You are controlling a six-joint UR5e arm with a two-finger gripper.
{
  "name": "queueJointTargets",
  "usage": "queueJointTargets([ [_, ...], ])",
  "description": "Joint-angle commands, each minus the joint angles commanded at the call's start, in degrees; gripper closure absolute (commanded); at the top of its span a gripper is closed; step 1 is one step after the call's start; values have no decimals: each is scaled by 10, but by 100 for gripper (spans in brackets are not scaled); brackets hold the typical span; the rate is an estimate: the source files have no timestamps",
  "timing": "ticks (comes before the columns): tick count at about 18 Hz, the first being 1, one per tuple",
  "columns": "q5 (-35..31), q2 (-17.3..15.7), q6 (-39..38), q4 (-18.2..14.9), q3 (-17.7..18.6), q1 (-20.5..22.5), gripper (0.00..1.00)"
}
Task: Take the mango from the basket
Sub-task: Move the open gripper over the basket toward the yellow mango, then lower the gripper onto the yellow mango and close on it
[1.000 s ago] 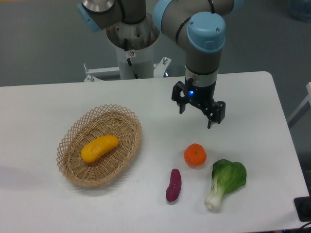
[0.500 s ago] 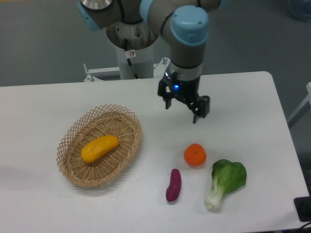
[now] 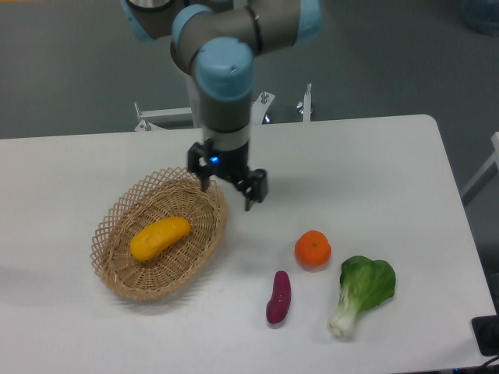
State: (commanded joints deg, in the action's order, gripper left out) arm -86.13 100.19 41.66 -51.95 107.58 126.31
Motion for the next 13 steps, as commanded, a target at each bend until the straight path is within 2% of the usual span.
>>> queueJointTargets([
  [3, -2, 11, -1, 14, 0, -27, 0],
  [7, -2, 35, 12, 16, -2, -49, 0],
  [11, -16, 67, 29, 53, -5, -69, 0],
  [13, -28, 75, 29, 55, -5, -84, 0],
])
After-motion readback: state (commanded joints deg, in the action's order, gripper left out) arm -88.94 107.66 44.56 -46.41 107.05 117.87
